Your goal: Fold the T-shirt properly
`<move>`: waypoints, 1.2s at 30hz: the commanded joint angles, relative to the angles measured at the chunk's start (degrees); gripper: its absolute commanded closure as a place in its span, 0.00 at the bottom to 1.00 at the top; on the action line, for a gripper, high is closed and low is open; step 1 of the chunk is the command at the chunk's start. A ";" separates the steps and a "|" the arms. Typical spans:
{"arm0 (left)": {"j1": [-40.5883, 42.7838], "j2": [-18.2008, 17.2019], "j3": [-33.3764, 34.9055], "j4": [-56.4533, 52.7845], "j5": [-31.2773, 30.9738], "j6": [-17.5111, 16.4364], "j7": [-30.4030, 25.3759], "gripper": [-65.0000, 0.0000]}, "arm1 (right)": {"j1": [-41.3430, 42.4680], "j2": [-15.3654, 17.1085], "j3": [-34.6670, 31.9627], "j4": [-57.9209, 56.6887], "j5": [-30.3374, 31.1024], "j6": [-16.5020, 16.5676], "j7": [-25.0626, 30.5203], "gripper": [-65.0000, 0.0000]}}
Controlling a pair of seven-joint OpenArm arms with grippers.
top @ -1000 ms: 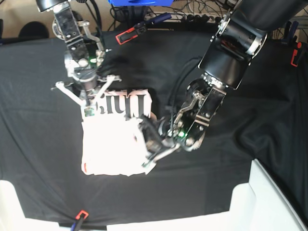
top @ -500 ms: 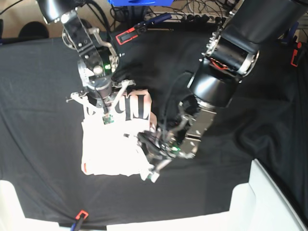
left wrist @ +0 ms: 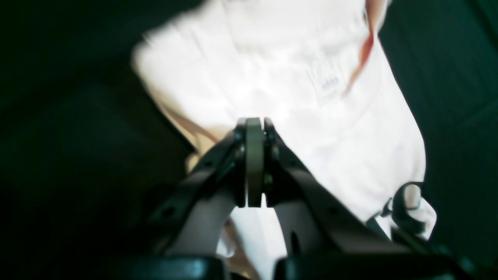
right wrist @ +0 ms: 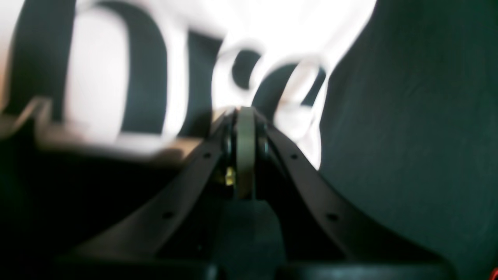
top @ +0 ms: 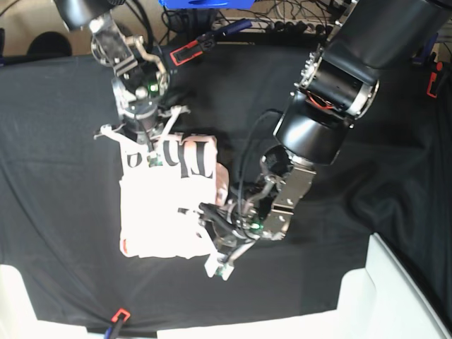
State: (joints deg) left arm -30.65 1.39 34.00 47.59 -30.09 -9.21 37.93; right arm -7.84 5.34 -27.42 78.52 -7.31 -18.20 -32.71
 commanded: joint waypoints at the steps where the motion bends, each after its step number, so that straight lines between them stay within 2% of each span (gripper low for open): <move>1: -1.30 -0.46 -0.28 1.68 -0.20 -0.33 -0.79 1.00 | 1.02 0.41 0.03 3.46 -0.47 -0.40 -0.04 1.00; 5: 1.07 -1.61 -0.28 6.96 -0.38 -0.33 -0.53 1.00 | 0.23 1.64 0.03 11.90 -0.47 -0.40 -4.96 1.00; 11: 8.46 -1.70 -0.28 19.70 -0.29 -0.41 4.31 1.00 | -1.18 2.52 0.03 14.71 -0.47 -0.40 -5.58 1.00; 12: 9.60 -2.22 -0.28 22.78 -0.29 -0.41 4.31 1.00 | -1.97 2.96 0.03 15.50 -0.47 -0.49 -5.23 1.00; 15: 14.00 -6.79 -0.28 31.75 0.15 -0.24 3.87 1.00 | -5.22 4.28 2.41 20.69 -0.47 -0.57 -4.70 1.00; 17: 17.07 -10.66 -0.90 36.76 0.15 0.03 3.17 1.00 | -8.65 5.07 6.54 24.47 -0.47 -0.57 0.05 1.00; 19: 20.50 -13.04 -3.01 39.40 0.15 0.73 -0.61 1.00 | -11.37 6.83 9.88 25.35 -0.47 -0.31 6.47 1.00; 24: 29.91 -20.07 -11.27 43.97 0.94 0.82 -16.44 1.00 | -18.49 14.30 11.64 24.20 -0.47 -0.22 26.86 1.00; 27: 35.71 -23.94 -11.80 47.31 8.86 0.82 -24.88 1.00 | -23.77 18.44 12.17 23.85 -0.47 -0.22 40.23 1.00; 29: 40.37 -25.43 -12.42 48.80 15.80 0.73 -30.15 1.00 | -26.85 19.49 12.25 23.85 -0.47 -0.22 46.38 1.00; 32: 47.14 -27.37 -12.59 49.33 25.21 0.73 -38.68 1.00 | -31.50 19.67 12.34 23.59 -0.47 -0.22 52.01 1.00; 36: 53.56 -29.04 -13.47 49.07 27.32 0.73 -45.80 1.00 | -36.60 18.70 14.28 19.54 -0.47 -0.40 60.80 1.00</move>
State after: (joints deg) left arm 23.11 -27.14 20.91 95.68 -2.61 -9.04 -5.96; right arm -44.29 23.42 -13.56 97.12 -7.94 -17.61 27.18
